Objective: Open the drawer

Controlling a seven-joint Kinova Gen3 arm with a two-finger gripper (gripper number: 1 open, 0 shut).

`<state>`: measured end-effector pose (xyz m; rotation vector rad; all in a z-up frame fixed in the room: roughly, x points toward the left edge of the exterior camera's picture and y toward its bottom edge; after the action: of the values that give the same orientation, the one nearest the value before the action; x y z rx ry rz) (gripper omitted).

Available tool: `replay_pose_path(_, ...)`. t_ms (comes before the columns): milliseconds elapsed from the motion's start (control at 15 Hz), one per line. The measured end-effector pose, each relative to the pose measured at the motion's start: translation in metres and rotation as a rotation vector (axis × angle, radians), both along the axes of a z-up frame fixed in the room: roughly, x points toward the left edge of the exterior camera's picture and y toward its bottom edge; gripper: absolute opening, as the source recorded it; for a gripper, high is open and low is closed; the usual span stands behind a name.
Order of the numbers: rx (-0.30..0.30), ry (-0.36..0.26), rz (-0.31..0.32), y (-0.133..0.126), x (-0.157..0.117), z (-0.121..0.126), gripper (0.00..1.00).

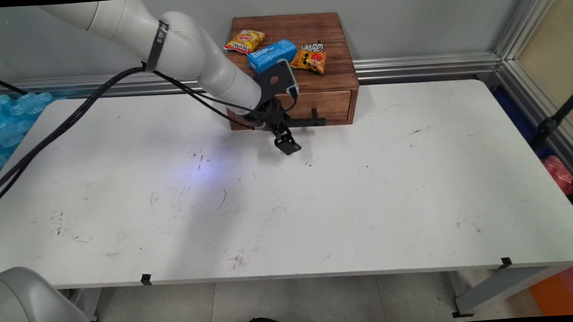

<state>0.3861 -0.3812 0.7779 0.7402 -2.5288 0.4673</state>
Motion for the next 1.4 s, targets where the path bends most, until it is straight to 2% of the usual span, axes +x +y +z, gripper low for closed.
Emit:
replay_pose_path(800,0.033,0.015,-0.018,0.023,-0.014,0.002,1.0)
replay_pose_path(1400,0.069,0.029,-0.03,0.051,-0.025,0.009,1.0)
